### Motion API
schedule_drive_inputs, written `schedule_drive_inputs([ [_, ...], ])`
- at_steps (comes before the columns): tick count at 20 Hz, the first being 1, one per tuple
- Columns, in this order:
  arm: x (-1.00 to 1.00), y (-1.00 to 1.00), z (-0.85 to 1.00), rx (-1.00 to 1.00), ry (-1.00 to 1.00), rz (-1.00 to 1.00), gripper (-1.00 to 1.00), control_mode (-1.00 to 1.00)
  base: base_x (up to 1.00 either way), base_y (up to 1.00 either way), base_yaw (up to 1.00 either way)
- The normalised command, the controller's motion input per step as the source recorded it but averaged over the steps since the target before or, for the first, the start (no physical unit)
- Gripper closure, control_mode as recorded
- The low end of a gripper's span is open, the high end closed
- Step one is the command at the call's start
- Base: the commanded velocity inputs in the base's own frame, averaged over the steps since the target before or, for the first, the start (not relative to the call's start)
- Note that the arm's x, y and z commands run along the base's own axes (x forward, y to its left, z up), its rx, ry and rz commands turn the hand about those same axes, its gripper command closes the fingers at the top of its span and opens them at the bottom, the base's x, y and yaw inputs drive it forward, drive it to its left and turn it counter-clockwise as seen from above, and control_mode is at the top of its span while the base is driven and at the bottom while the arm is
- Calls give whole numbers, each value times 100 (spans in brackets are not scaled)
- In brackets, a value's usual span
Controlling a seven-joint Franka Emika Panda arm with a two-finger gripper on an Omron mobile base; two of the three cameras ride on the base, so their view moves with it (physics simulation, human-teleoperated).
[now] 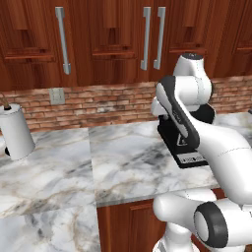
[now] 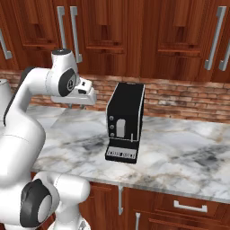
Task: Navigate to the electric kettle.
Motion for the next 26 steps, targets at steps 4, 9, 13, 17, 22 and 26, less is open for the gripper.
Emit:
schedule_drive_inputs([
  [4, -26, 0, 0, 0, 0, 0, -100, -100, 0, 0, 0],
  [9, -72, -7, -4, 0, 0, 0, -100, -100, 0, 0, 0],
  [13, -76, -4, -28, 0, 0, 0, -100, -100, 0, 0, 0],
  [17, -67, 0, -39, -1, 0, 0, -100, -100, 0, 0, 0],
  [22, -29, -6, -30, 0, 0, 1, -100, 100, -6, -4, 2],
  [26, 0, 0, 0, 0, 0, 0, -100, 100, -25, -34, 32],
])
